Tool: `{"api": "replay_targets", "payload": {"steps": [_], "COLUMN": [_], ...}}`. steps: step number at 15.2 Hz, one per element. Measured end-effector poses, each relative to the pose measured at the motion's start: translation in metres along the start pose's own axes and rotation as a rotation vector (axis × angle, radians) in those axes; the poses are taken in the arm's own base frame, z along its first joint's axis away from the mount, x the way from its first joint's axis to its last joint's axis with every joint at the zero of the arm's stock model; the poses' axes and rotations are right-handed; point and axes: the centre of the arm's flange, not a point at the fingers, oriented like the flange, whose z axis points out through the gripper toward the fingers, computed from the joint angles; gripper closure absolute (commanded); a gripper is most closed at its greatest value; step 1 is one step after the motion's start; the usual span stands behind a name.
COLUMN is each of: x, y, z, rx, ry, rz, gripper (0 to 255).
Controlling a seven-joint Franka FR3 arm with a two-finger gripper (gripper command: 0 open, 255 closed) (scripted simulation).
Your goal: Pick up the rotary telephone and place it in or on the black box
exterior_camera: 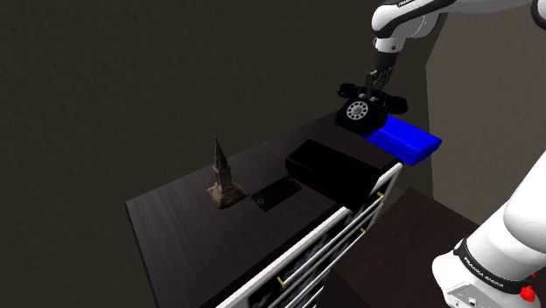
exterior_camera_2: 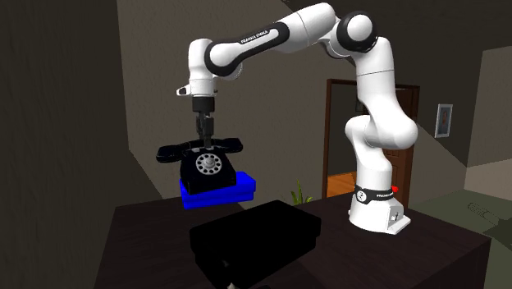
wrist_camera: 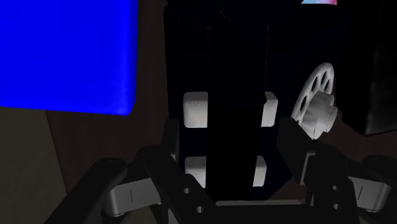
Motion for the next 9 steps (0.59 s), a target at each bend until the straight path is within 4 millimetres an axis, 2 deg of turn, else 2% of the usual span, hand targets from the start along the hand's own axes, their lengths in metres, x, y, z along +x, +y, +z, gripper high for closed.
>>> {"api": "replay_targets", "payload": {"steps": [5,8,9], "x": [0.001,-0.002,-0.010], "y": [0.001,-0.027,-0.039], "z": [-0.025,-0.034,-0.036], "rx": [0.000,0.000,0.001], "ry": [0.000,0.000,-0.001], "rz": [0.000,-0.001,-0.001], "gripper": [255,255,255]}}
